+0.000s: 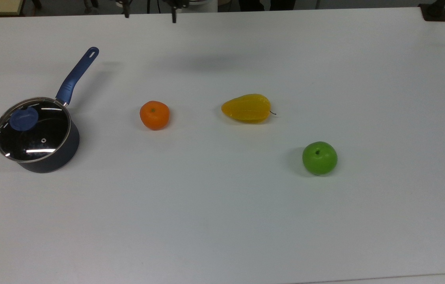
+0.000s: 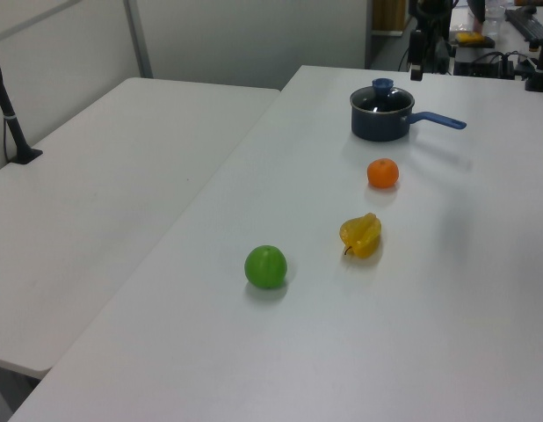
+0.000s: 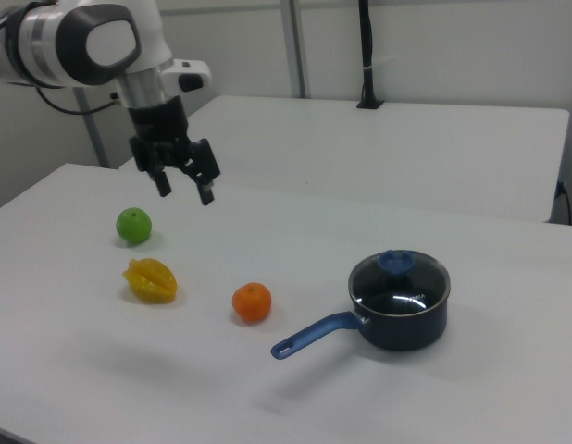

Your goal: Open lid

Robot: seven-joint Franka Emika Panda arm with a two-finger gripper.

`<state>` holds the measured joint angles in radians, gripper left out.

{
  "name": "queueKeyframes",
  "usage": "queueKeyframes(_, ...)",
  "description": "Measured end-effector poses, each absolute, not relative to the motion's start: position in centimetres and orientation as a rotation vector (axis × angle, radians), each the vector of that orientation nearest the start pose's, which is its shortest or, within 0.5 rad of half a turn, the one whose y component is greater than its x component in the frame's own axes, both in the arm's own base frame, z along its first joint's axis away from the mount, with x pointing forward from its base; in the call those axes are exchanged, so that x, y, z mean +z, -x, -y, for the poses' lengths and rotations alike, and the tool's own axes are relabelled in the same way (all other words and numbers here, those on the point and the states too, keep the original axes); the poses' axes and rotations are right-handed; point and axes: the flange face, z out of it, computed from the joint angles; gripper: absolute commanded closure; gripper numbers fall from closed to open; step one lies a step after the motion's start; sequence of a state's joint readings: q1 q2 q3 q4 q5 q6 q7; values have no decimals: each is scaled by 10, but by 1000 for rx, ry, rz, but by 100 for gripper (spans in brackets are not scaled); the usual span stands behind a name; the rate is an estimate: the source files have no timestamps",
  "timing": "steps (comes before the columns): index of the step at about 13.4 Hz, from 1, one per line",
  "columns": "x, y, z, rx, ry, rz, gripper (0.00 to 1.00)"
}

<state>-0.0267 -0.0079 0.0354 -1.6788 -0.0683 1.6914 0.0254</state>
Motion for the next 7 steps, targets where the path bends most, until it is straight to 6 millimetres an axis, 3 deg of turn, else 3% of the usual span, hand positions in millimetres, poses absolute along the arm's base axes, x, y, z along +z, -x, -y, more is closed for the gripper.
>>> queueKeyframes(3, 597, -567, 51, -180, 3204, -151, 0)
queueKeyframes(7, 596, -575, 138, -376, 3182, -342, 0)
